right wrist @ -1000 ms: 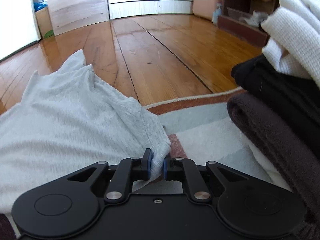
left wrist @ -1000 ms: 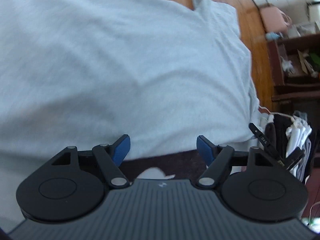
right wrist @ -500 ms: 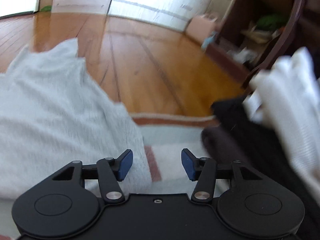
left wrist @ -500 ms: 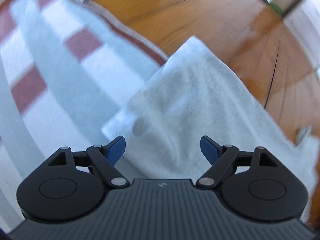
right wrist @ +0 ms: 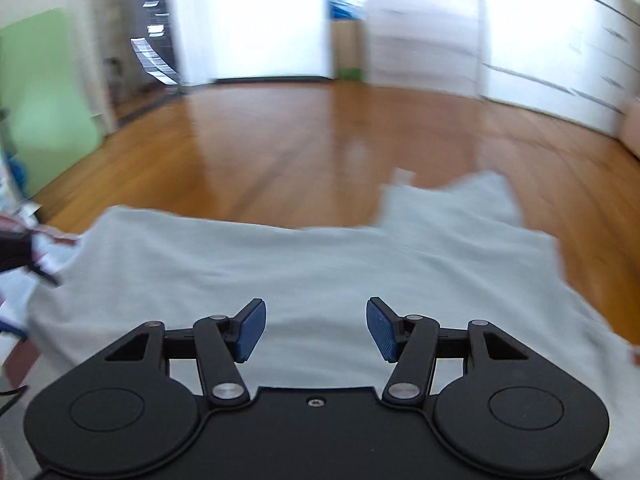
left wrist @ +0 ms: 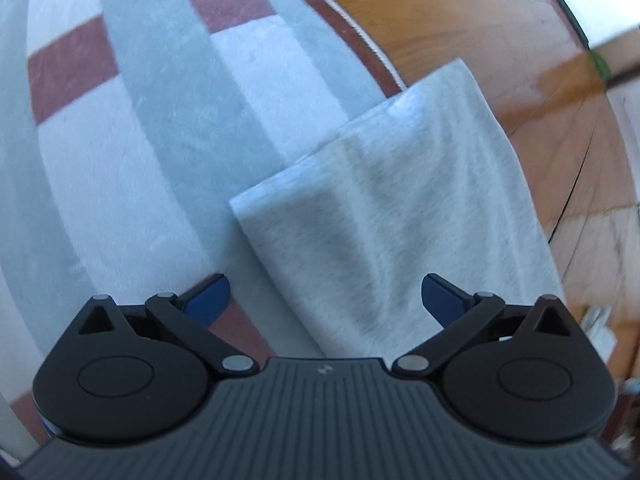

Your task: Fold clothes

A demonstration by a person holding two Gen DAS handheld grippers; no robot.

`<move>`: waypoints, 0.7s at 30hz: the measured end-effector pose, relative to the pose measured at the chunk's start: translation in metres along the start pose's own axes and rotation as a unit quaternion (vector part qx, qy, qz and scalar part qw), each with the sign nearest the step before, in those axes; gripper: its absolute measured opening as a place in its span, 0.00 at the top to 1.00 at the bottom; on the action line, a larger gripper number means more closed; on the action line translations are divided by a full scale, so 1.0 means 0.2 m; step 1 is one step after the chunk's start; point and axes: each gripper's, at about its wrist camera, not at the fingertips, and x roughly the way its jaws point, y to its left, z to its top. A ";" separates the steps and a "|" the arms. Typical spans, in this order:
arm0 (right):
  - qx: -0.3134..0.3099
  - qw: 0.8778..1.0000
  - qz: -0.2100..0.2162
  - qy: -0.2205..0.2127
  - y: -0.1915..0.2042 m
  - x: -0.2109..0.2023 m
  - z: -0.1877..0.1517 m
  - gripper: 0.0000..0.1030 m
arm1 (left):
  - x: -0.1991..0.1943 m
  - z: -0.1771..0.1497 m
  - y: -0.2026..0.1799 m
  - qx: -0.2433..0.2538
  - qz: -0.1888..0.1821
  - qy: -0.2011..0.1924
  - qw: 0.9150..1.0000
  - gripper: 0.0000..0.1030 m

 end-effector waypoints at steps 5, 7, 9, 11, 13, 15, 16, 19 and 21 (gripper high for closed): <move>-0.019 0.998 0.043 0.031 0.15 0.14 -0.03 0.41 | -0.03 -0.01 -0.10 0.090 0.020 -0.046 0.995 0.90; -0.006 0.997 0.048 0.054 0.18 0.18 -0.05 0.41 | -0.07 -0.04 -0.15 0.130 0.023 -0.065 0.989 0.93; 0.019 0.994 0.058 0.091 0.20 0.22 -0.08 0.41 | -0.12 -0.06 -0.20 0.167 0.023 -0.090 0.982 0.94; 0.029 0.992 0.070 0.104 0.20 0.21 -0.14 0.38 | -0.13 -0.07 -0.25 0.191 0.022 -0.101 0.976 0.94; 0.034 0.990 0.091 0.103 0.19 0.18 -0.19 0.36 | -0.15 -0.08 -0.29 0.210 0.022 -0.110 0.971 0.94; 0.048 0.985 0.124 0.107 0.15 0.15 -0.22 0.36 | -0.16 -0.08 -0.31 0.221 0.021 -0.117 0.968 0.95; 0.055 0.983 0.137 0.109 0.13 0.14 -0.22 0.35 | -0.17 -0.09 -0.32 0.222 0.016 -0.122 0.967 0.95; 0.080 0.975 0.172 0.115 0.05 0.12 -0.24 0.36 | -0.24 -0.11 -0.37 0.247 -0.027 -0.153 0.956 0.95; 0.124 0.973 0.156 0.119 -0.03 0.07 -0.22 0.36 | -0.32 -0.17 -0.49 0.305 -0.064 -0.192 0.930 0.95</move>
